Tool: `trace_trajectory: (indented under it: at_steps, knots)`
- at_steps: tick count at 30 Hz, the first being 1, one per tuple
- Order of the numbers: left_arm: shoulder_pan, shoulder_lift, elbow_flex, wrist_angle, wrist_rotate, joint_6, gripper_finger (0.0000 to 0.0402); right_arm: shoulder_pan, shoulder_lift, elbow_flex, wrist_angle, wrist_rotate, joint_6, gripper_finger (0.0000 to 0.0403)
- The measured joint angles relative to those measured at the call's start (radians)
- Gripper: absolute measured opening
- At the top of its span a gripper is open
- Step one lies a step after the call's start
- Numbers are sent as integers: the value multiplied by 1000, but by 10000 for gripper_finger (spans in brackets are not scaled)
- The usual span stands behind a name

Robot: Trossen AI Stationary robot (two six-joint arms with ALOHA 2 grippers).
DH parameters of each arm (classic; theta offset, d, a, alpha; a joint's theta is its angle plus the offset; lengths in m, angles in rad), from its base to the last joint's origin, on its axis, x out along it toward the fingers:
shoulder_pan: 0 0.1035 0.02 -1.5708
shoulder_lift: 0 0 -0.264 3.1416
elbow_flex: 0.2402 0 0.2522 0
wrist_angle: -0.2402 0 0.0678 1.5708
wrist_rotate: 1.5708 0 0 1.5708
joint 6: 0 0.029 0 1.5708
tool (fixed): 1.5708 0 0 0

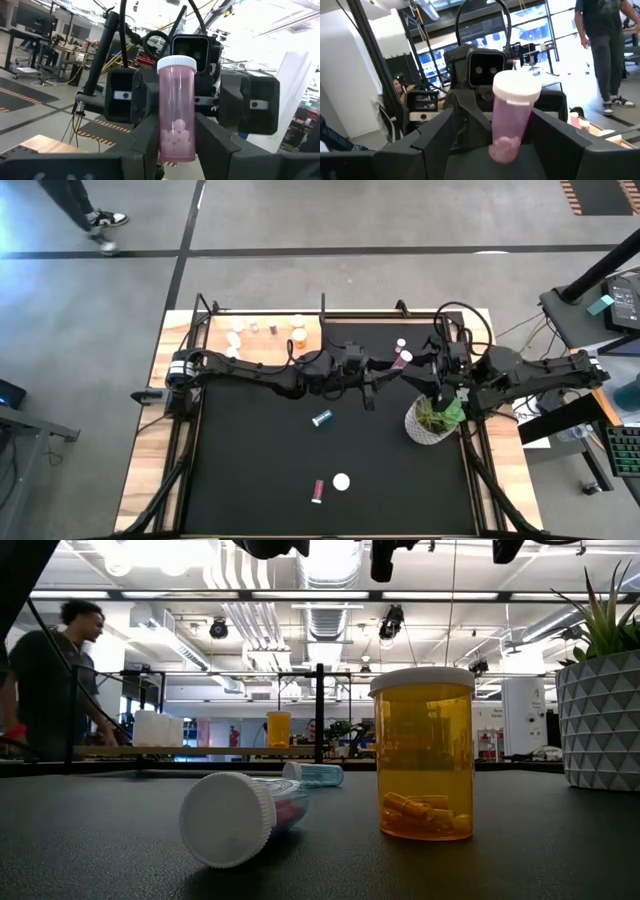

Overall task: Pick and place medicine bottles onto shelf by color
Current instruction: Put the bottom pink pill bottle into the shelf

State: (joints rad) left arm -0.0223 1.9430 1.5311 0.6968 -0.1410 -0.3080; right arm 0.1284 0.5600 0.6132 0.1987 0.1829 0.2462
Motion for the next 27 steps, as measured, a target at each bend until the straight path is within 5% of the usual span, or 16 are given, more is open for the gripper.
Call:
trace_trajectory:
  at_steps: [11, 27]
  knots:
    - [0, 0, 0, -2, -3, 0, 95, 0, 59, 1, 62, 31, -3, 208]
    - [1, 1, 0, -3, -3, 5, 95, 0, 56, 1, 45, 103, 21, 108]
